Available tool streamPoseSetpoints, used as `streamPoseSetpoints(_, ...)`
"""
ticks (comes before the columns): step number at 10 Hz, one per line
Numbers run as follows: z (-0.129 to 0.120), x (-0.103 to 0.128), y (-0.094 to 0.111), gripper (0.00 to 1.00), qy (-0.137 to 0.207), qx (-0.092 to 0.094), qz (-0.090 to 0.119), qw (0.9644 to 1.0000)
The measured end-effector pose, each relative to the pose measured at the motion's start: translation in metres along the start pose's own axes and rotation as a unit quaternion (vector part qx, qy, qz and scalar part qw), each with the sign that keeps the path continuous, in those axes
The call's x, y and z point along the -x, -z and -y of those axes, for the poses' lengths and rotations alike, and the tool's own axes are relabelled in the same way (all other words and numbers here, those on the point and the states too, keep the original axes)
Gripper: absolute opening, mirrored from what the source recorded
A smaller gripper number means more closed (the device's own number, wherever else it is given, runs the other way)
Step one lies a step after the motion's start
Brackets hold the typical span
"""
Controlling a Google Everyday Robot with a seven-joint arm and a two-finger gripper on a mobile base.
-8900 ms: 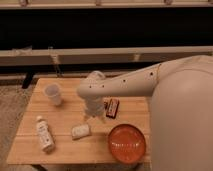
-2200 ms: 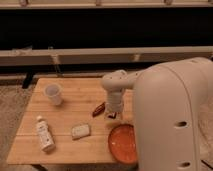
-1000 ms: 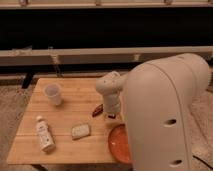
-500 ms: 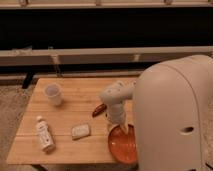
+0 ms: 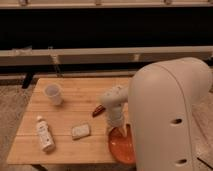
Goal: Push the ceramic bowl across the table
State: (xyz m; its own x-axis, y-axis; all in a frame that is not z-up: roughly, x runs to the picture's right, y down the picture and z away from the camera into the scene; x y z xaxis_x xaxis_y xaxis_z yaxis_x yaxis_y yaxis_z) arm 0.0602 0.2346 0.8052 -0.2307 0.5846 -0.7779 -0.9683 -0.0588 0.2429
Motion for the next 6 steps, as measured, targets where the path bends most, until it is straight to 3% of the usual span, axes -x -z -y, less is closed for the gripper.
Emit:
streamPoseSetpoints(2, 0.0054, 0.012, 0.0142, 0.65, 0.003, 0.001, 0.0, 1.0)
streamPoseSetpoints(6, -0.0014, 0.0154, 0.0124, 0.65, 0.015, 0.002, 0.002, 0.9999)
